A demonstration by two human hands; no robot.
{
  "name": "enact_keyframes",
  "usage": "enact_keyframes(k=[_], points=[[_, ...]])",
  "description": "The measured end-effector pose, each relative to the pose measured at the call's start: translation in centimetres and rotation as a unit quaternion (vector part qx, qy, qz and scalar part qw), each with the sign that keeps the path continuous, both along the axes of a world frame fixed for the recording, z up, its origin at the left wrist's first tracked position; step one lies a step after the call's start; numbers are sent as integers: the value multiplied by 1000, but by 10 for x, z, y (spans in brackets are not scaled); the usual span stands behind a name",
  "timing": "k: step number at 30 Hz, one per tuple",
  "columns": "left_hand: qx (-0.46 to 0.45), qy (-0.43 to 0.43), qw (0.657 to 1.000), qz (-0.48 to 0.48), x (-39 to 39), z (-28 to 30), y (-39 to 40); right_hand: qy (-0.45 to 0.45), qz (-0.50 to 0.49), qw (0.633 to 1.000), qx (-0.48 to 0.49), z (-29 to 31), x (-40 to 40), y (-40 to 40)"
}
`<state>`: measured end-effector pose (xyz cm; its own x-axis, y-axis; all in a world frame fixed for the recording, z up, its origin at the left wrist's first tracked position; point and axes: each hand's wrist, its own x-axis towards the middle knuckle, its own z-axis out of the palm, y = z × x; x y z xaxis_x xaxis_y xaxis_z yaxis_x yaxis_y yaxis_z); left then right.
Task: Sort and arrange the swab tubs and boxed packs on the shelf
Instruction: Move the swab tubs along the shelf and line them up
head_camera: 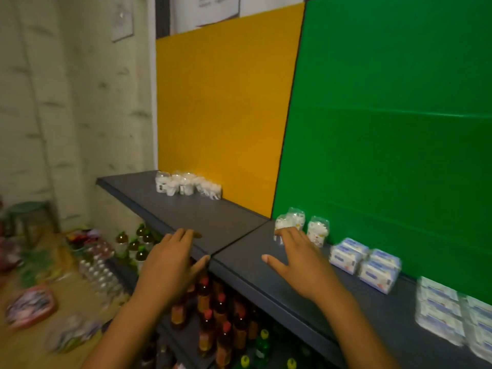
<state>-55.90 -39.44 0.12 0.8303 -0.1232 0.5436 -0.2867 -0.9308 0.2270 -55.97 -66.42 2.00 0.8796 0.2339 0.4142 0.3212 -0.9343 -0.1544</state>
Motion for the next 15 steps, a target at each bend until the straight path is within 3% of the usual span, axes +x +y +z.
enact_keyframes(k=[15], points=[[-26,9,989,149,41,-24,135,-18,137,990,-6,-8,126,146]])
